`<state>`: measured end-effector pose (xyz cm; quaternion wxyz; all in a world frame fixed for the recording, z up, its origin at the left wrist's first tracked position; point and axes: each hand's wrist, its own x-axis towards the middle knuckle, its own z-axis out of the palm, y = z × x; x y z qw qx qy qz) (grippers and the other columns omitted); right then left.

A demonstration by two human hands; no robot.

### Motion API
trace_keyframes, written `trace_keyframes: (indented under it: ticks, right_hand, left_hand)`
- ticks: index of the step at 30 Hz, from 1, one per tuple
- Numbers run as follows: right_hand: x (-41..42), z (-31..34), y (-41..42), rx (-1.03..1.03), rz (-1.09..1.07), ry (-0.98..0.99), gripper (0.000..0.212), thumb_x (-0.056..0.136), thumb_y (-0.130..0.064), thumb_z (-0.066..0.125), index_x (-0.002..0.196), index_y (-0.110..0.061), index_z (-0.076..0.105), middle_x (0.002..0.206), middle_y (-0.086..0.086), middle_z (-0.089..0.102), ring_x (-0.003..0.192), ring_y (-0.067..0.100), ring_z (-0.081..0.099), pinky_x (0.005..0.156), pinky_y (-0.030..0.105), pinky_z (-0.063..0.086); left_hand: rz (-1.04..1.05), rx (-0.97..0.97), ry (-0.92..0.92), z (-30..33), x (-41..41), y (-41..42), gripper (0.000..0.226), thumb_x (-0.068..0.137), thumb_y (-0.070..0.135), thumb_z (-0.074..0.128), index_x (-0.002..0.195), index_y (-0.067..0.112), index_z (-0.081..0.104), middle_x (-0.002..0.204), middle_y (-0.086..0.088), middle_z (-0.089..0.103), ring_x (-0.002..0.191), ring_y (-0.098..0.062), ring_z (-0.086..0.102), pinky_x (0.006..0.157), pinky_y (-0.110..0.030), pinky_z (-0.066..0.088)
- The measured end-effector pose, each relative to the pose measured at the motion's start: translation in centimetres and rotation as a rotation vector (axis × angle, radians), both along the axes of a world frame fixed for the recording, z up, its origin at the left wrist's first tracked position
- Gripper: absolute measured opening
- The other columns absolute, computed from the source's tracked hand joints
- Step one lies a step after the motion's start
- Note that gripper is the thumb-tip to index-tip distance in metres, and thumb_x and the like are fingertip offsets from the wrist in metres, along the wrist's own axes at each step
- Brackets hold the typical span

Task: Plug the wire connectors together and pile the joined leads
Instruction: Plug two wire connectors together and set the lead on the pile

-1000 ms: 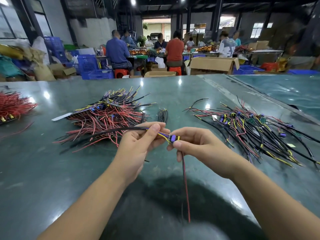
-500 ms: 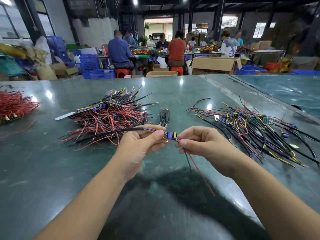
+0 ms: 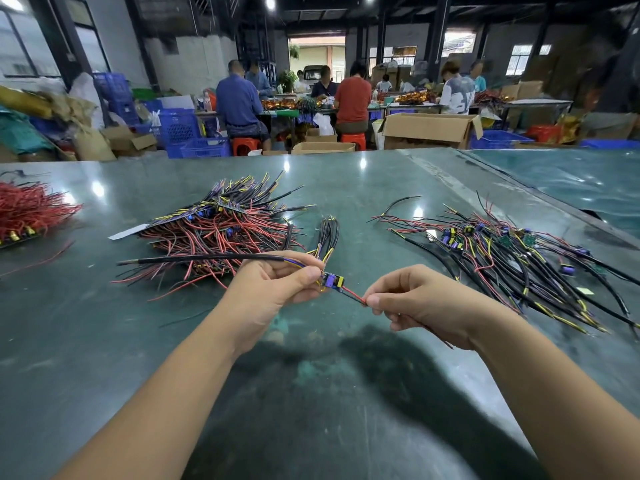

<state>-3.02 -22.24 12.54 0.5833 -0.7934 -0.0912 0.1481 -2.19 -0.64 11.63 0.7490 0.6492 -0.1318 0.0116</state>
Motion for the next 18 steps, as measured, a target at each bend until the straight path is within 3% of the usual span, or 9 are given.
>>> trace_keyframes:
  ticks: [7,10,18]
  right_hand:
    - [0.8,-0.4,-1.4,-0.093,-0.145,-0.063,0.015,0.090,0.004,0.056,0.081,-0.004,0.065,0.068,0.008,0.053,0.061,0.014,0.049,0.066,0.023,0.048]
    - [1.1,-0.4,-1.9,-0.112,-0.199,-0.087,0.015,0.089,0.008,0.056,0.081,-0.001,0.065,0.067,0.009,0.053,0.061,0.015,0.050,0.061,0.017,0.049]
    - [1.1,-0.3,-3.5,0.023,-0.221,-0.090,0.012,0.088,0.006,0.059,0.094,-0.002,0.066,0.072,0.006,0.058,0.067,0.011,0.055,0.065,0.014,0.052]
  left_hand:
    - [0.082,-0.072,0.036,-0.1,0.7,0.7,0.016,0.085,-0.003,0.060,0.080,0.009,0.070,0.074,-0.005,0.073,0.069,-0.013,0.070,0.062,-0.020,0.056]
    - [0.109,-0.085,0.065,-0.3,0.9,1.0,0.017,0.086,-0.004,0.058,0.080,0.008,0.069,0.071,-0.004,0.073,0.066,-0.012,0.070,0.061,-0.020,0.057]
    - [0.155,-0.142,0.105,-0.6,1.5,1.5,0.015,0.087,-0.005,0.057,0.083,0.005,0.067,0.066,-0.003,0.072,0.060,-0.010,0.069,0.057,-0.017,0.055]
